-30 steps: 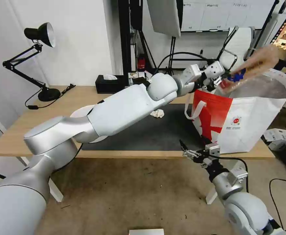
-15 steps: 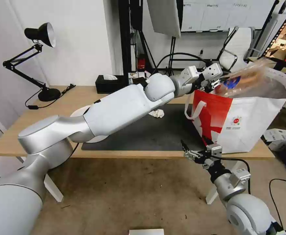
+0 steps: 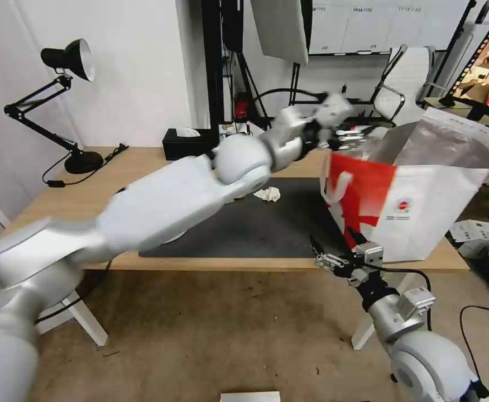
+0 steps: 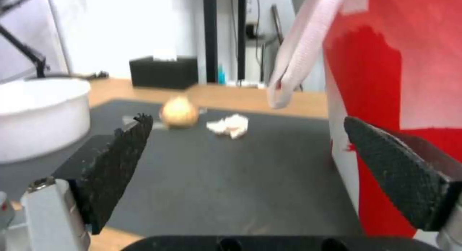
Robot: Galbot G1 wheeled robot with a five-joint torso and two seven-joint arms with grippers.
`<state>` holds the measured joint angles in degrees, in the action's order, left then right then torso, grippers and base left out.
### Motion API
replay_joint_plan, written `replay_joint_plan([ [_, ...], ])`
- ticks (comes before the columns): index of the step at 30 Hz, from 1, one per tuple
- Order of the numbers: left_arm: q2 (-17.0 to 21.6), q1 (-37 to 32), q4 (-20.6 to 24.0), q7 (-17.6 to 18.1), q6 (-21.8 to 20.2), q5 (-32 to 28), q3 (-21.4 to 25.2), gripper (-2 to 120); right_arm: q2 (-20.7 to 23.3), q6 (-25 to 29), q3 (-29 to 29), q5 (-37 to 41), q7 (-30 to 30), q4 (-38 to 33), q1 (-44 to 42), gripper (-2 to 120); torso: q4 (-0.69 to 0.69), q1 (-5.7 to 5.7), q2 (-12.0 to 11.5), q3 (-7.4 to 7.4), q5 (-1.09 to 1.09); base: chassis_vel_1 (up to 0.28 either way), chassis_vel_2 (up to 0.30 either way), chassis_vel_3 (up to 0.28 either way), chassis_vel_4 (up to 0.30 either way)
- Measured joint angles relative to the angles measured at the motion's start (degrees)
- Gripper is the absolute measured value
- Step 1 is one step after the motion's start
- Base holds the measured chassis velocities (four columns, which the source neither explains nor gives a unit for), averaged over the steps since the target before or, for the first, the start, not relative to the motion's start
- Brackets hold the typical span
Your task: Pick up the trash from the table and place it into the takeout bag.
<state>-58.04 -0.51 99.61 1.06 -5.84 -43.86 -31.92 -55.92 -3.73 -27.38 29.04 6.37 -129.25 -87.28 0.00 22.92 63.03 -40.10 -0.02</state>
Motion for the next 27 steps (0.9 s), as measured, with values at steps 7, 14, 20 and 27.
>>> replay_joint_plan([
  [7,12.6,-27.7,13.0,0.1,0.9,6.1,21.9,100,-0.3,4.0,-2.7,0.2,0.0,-2.8,-4.1,100,0.01,-0.01,0.0,0.01,-0.02,0.000,0.000,0.000,0.000],
  [14,12.8,-47.9,18.8,-0.9,2.2,12.8,36.2,100,-0.6,4.8,-4.3,0.5,-0.1,-4.6,-6.8,100,0.00,-0.01,0.0,0.01,0.02,0.000,0.000,0.000,0.000],
  [20,4.3,-75.4,23.2,-3.3,7.6,27.7,52.0,100,-2.3,7.3,-5.8,-1.3,-1.0,-5.0,-11.2,100,0.01,-0.02,0.0,0.01,0.02,0.000,0.000,0.000,0.000],
  [27,-6.5,-89.1,21.6,-5.1,14.1,37.4,57.5,100,-6.1,11.6,-5.6,-6.6,-1.5,-1.0,-15.2,100,0.01,-0.02,0.0,0.01,0.03,0.000,0.000,0.000,0.000],
])
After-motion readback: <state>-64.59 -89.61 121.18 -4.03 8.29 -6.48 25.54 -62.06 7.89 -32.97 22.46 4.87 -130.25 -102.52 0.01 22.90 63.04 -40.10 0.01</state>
